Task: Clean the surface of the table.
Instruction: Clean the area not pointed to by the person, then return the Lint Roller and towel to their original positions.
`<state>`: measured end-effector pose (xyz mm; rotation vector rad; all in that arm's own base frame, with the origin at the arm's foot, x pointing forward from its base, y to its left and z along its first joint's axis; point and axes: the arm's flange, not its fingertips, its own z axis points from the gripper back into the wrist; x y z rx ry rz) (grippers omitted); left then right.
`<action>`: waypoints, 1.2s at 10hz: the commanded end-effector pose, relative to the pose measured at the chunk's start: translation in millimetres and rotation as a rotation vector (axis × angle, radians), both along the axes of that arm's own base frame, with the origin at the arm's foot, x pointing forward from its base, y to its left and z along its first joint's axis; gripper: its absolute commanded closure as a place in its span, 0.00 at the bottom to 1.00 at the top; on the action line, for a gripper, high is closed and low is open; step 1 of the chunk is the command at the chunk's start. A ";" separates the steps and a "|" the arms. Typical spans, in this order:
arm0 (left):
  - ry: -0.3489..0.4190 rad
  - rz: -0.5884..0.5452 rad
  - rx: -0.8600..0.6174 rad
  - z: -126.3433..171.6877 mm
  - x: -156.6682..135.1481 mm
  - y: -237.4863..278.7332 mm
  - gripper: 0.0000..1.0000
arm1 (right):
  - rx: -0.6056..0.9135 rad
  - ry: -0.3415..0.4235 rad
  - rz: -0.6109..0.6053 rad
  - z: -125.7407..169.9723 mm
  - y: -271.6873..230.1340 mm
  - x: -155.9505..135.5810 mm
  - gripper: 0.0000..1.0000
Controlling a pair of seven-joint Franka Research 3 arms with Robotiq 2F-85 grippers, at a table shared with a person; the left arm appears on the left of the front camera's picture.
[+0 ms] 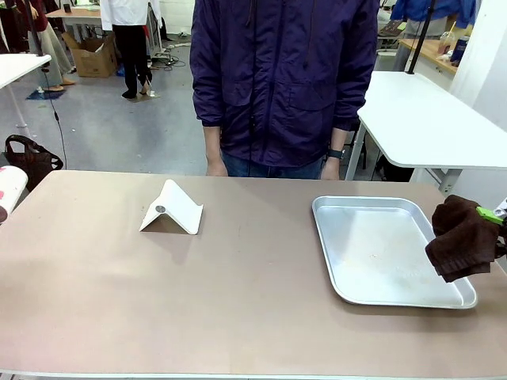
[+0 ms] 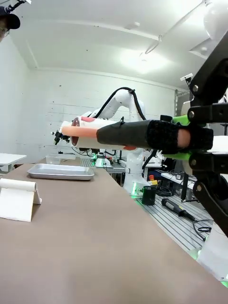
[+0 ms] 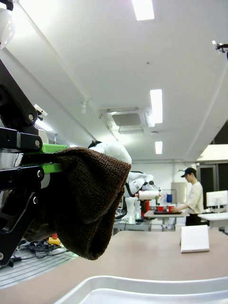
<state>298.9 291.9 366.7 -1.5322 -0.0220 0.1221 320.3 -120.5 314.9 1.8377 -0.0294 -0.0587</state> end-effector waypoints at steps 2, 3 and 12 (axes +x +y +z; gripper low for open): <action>0.012 0.006 -0.015 6.1 11.0 -2.3 0.78 | 0.013 -0.008 -0.016 4.4 0.8 1.1 0.91; 0.012 0.006 -0.015 6.1 11.0 -2.3 0.78 | 0.013 -0.008 -0.016 4.4 0.8 1.1 0.91; 0.012 0.006 -0.015 6.1 11.0 -2.3 0.78 | 0.013 -0.008 -0.016 4.4 0.8 1.1 0.91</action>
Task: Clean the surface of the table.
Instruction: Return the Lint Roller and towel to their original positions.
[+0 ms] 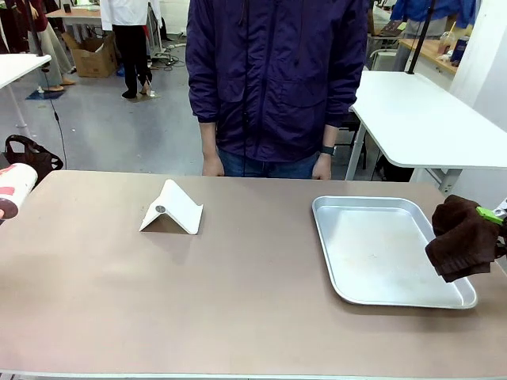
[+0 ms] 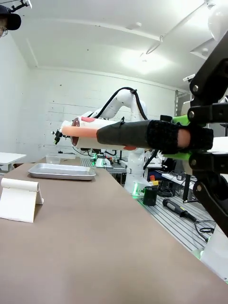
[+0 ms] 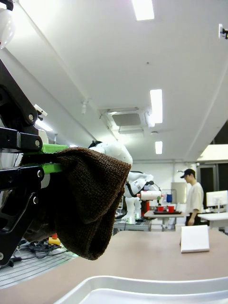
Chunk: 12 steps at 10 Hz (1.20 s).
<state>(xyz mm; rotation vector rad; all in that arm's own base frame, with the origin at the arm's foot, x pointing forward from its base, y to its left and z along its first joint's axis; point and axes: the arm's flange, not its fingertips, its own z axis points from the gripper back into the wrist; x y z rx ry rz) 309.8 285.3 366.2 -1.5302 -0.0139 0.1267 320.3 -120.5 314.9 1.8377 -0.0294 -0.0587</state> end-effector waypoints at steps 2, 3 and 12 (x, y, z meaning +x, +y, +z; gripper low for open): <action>-0.027 -0.018 0.005 10.7 4.5 -5.9 0.78 | -0.001 -0.010 -0.043 10.2 3.1 -3.2 0.91; -0.022 -0.035 0.044 25.1 15.5 -19.9 0.78 | -0.029 -0.041 -0.033 22.7 21.8 6.2 0.91; 0.030 -0.181 0.630 125.5 137.4 -287.8 0.78 | -0.469 -0.201 0.011 49.4 291.9 103.0 0.91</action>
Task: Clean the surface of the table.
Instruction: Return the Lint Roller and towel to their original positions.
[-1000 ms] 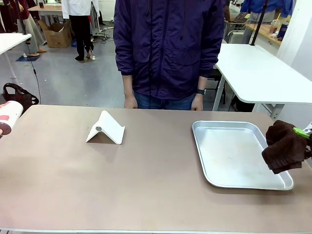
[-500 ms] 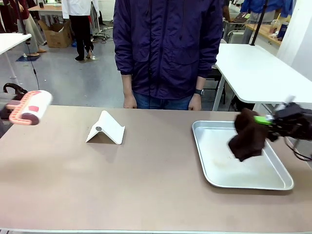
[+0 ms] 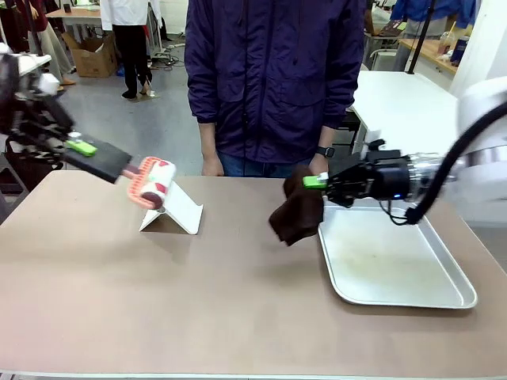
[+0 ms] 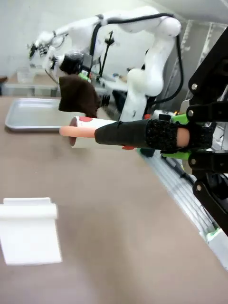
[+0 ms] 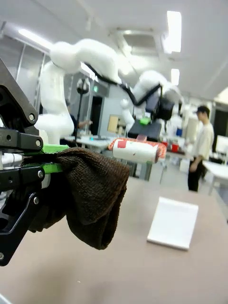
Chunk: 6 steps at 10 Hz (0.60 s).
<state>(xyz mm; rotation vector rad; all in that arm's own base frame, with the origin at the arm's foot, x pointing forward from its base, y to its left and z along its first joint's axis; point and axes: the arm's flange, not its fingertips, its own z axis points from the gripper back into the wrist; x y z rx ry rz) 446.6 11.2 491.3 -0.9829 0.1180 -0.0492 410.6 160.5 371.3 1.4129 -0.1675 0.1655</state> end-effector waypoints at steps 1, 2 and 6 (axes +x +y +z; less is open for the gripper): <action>0.012 0.026 0.164 4.9 11.7 -38.6 0.78 | -0.082 0.044 -0.041 -14.7 22.2 14.7 0.91; 0.023 0.017 0.252 9.9 24.6 -63.1 0.78 | -0.109 0.035 -0.051 -18.5 26.4 17.1 0.91; -0.051 0.088 0.442 10.0 63.4 -133.3 0.78 | -0.180 0.034 -0.137 -41.8 28.4 24.1 0.91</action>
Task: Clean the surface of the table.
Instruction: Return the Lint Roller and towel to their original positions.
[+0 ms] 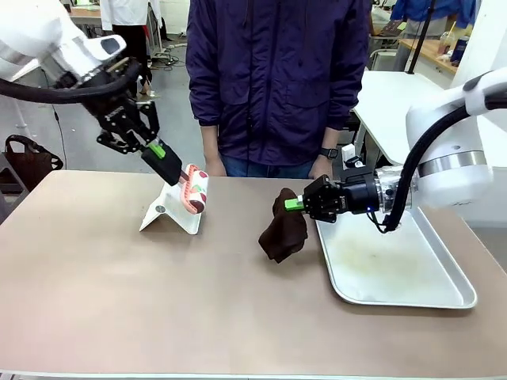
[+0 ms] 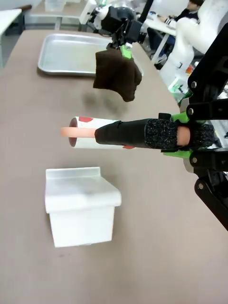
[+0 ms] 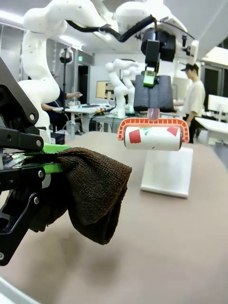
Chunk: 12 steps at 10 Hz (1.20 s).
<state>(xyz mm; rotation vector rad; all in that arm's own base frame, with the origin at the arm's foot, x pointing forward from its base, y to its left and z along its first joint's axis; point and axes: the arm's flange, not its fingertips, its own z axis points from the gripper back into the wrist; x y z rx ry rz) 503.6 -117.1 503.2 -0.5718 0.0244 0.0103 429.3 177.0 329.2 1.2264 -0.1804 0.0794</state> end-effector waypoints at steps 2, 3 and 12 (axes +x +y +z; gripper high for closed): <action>0.047 -0.023 -0.001 -10.3 11.6 -13.2 0.78 | -0.034 -0.016 -0.065 -5.7 10.9 5.9 0.91; -0.005 0.003 0.021 -6.1 6.3 -9.9 0.78 | -0.023 -0.002 -0.027 -3.7 -1.4 1.9 0.91; 0.037 0.038 0.095 -38.3 32.9 -11.8 0.78 | -0.086 0.018 -0.135 -23.4 23.2 32.6 0.91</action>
